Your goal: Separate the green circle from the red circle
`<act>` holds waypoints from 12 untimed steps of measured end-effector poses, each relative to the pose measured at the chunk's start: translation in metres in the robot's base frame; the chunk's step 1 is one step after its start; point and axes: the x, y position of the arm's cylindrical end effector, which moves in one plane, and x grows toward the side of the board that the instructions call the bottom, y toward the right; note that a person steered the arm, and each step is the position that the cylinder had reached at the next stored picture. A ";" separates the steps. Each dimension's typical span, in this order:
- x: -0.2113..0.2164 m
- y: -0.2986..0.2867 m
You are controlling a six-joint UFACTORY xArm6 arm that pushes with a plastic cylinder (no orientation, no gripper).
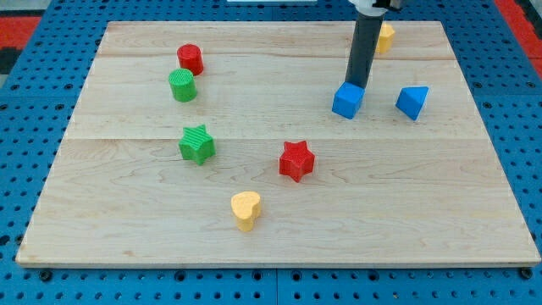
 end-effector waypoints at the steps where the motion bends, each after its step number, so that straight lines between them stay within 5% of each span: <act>1: -0.009 0.001; 3: -0.089 -0.132; 8: -0.044 -0.288; 10: 0.032 -0.215; 11: 0.019 -0.271; 12: 0.067 -0.268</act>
